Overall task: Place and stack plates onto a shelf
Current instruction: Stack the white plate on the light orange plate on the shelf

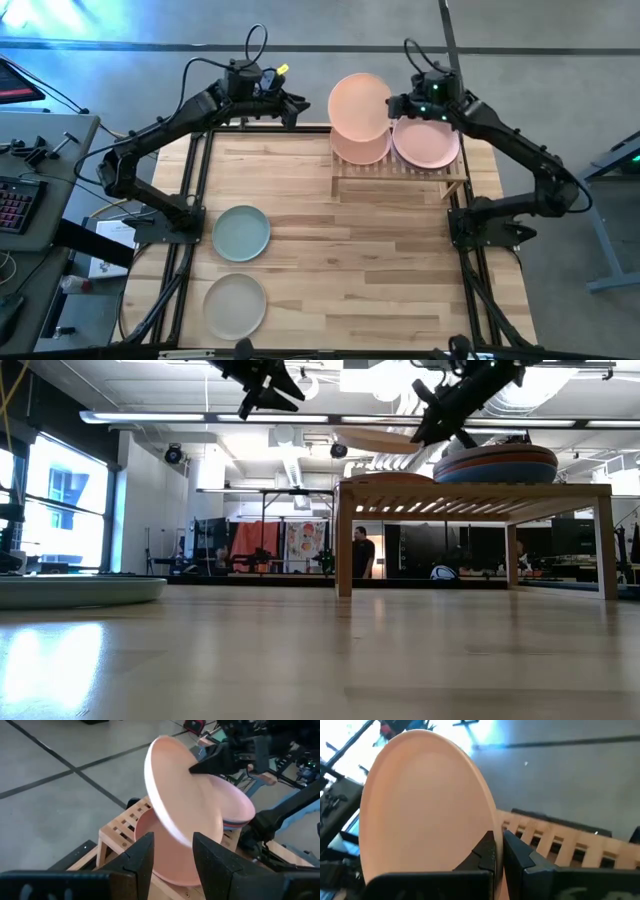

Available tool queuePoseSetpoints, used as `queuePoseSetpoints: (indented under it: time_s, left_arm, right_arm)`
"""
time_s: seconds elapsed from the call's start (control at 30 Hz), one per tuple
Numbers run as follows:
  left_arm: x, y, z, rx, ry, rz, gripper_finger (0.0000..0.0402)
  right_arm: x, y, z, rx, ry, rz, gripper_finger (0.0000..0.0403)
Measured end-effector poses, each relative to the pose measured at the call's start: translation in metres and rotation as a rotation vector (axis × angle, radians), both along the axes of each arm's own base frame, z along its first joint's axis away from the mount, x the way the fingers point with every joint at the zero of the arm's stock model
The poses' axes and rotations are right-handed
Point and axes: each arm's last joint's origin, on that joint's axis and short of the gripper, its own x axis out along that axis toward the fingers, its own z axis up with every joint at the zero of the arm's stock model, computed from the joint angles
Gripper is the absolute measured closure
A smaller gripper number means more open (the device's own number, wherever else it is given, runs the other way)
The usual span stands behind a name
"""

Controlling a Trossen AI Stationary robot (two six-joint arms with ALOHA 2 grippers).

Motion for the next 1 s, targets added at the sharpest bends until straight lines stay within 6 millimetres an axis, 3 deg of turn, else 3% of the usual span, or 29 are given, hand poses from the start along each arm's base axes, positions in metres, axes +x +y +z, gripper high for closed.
queuePoseSetpoints:
  time_s: [0.27, 0.63, 0.8, 1.0]
  left_arm:
    - [0.000, 0.000, 0.000, 0.000, 0.001, 0.000, 0.0279]
    - [0.000, 0.000, -0.001, -0.004, 0.006, 0.001, 0.0280]
    - [0.000, 0.000, -0.001, -0.003, 0.006, 0.001, 0.0280]
    - [0.000, 0.000, -0.002, -0.013, 0.021, 0.001, 0.0280]
  right_arm:
    - [0.012, 0.000, -0.008, -0.013, 0.046, 0.094, 0.0402]
    - [0.013, -0.003, 0.055, -0.123, 0.197, 0.104, 0.0403]
    - [0.022, -0.020, 0.059, -0.053, 0.341, 0.165, 0.0403]
    - [0.033, -0.046, 0.049, 0.044, 0.434, 0.285, 0.0403]
